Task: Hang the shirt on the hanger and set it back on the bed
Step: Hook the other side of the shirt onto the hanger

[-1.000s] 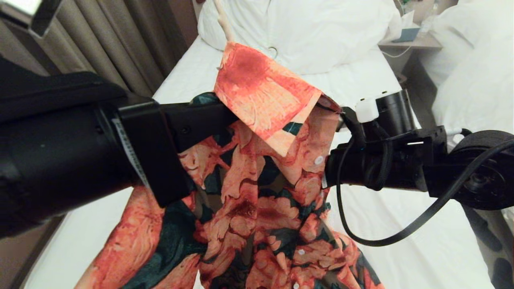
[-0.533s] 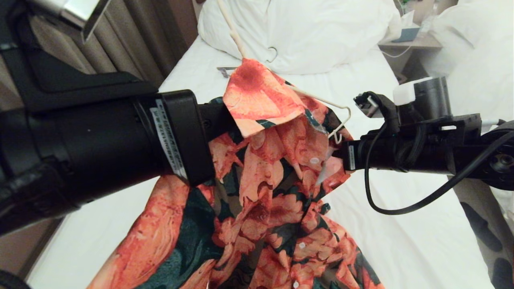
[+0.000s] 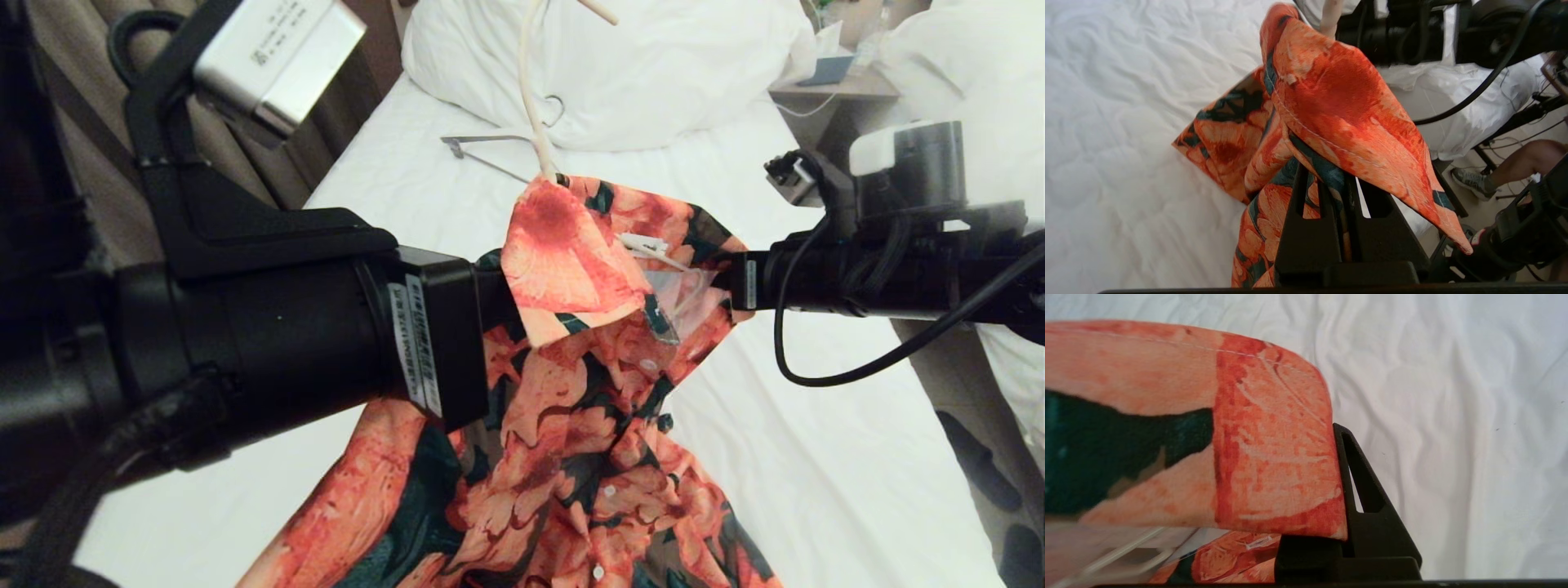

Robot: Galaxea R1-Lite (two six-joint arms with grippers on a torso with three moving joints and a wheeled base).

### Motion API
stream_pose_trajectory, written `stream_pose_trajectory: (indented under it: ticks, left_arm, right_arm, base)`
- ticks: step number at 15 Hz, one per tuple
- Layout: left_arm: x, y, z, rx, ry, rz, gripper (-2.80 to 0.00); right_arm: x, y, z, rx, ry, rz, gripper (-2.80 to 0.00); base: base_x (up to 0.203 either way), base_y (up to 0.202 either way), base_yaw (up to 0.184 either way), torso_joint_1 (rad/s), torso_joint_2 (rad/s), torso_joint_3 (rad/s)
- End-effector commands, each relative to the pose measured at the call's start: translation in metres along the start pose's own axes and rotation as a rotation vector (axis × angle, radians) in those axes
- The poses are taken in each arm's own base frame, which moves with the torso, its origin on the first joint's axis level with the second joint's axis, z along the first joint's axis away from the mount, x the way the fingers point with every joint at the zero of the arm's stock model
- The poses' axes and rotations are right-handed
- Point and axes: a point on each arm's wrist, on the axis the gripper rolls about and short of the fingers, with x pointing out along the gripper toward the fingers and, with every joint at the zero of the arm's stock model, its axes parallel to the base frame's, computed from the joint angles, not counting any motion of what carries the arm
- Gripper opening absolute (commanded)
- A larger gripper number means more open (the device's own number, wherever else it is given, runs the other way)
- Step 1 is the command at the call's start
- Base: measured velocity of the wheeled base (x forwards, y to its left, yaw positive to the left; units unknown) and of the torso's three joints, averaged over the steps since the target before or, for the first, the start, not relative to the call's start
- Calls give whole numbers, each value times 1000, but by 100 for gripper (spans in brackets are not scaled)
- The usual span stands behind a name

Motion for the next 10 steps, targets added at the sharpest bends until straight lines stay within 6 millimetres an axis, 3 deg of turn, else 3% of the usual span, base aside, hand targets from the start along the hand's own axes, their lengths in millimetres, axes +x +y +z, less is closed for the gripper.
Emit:
stream_pose_trajectory:
  ticks: [1,10]
  left_arm:
    - [9,-1,-7,5,30,7,-280]
    - [12,4,-4,0,-5,61,-280]
  right_arm:
    - [-8,0,6,0,-25,2,-280]
    - [-69,18,29,-18,-18,64,-280]
  base:
    - [0,0,0,0,0,0]
    - [0,0,0,0,0,0]
